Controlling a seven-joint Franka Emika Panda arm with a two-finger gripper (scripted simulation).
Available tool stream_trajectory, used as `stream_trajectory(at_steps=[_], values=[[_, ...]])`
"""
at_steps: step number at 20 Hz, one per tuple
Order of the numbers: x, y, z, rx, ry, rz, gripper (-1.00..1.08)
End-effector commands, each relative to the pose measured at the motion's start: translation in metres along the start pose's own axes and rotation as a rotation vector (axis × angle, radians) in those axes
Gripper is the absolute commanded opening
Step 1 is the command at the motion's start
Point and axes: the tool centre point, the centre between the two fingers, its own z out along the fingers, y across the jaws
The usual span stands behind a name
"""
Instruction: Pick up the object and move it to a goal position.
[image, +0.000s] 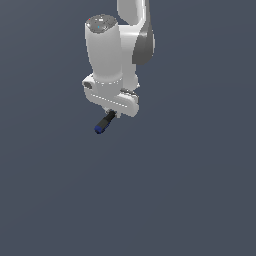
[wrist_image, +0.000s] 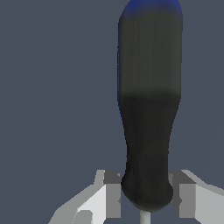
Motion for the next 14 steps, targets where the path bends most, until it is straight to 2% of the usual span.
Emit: stream_trajectory(at_steps=[1, 7, 14], values=[[-0.008, 0.002, -0.015, 0.0, 0.0, 0.0, -1.0], [-0.019, 0.004, -0.038, -0.001, 0.001, 0.0, -1.0], [-0.021, 0.004, -0.044, -0.001, 0.001, 0.0, -1.0]])
